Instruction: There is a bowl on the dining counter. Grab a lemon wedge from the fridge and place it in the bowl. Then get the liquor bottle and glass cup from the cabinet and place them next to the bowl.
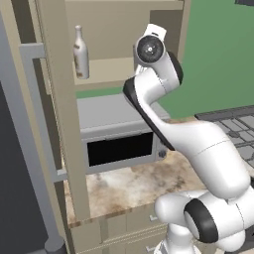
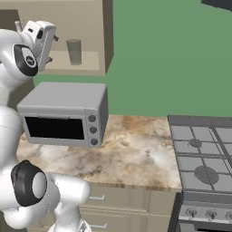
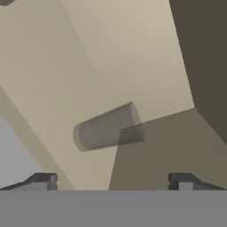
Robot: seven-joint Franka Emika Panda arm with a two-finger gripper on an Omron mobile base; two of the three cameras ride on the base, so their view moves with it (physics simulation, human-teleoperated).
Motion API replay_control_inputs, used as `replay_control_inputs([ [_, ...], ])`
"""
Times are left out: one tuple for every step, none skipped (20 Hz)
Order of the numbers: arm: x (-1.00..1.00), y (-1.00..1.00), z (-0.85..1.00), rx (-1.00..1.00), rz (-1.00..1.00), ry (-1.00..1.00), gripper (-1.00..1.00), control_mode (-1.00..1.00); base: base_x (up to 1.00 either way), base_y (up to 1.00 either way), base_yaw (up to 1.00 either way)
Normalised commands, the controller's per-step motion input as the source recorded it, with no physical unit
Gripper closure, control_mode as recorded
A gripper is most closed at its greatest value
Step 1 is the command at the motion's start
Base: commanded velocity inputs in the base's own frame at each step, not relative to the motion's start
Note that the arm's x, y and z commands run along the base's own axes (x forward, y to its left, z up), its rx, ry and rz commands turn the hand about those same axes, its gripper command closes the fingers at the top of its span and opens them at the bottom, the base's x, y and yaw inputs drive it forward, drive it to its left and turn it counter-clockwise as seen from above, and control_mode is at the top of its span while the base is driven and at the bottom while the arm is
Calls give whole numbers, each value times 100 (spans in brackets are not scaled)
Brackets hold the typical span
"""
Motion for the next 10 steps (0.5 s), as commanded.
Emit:
replay_control_inputs([
  [39,-2,-14,-4,0,0,-100,-100,0,0,0],
  [41,-1,-16,-4,0,0,-100,-100,0,0,0],
  [41,-2,-16,-3,0,0,-100,-100,0,0,0],
  [42,-1,-19,-3,0,0,-100,-100,0,0,0],
  [42,-1,-19,-3,0,0,-100,-100,0,0,0],
  [44,0,-18,-3,0,0,-100,-100,0,0,0],
  [44,0,-13,-3,0,0,-100,-100,0,0,0],
  [41,0,-10,-3,0,0,-100,-100,0,0,0],
  [41,0,-7,-2,0,0,-100,-100,0,0,0],
  [43,0,-4,-2,0,0,-100,-100,0,0,0],
])
